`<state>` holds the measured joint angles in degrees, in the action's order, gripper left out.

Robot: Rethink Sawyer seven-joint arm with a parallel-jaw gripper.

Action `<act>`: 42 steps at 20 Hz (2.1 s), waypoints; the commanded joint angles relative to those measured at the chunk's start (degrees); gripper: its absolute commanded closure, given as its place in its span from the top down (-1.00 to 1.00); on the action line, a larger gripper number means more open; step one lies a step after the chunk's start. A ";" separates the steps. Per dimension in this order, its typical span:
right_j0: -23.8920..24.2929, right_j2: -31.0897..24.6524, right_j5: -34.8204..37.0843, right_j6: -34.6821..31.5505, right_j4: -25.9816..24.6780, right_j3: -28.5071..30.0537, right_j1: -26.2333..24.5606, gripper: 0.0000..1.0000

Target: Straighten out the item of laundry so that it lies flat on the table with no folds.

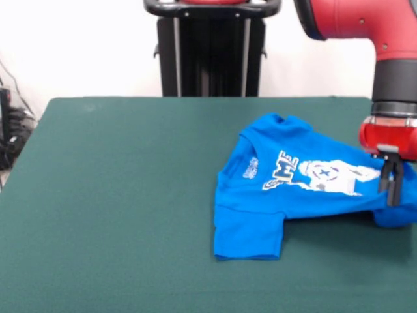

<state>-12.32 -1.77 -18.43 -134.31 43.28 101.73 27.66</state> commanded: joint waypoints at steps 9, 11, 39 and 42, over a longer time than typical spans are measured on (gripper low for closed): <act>-4.51 3.85 8.64 -3.03 4.05 -5.73 -2.91 1.00; -4.95 4.61 9.01 -2.90 4.13 -5.79 -2.97 1.00; 2.59 5.80 6.80 -8.63 -8.26 13.08 5.40 1.00; 1.86 6.69 6.99 -8.37 -6.91 12.50 3.47 1.00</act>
<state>-10.19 5.60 -15.74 -134.31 36.07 110.16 36.21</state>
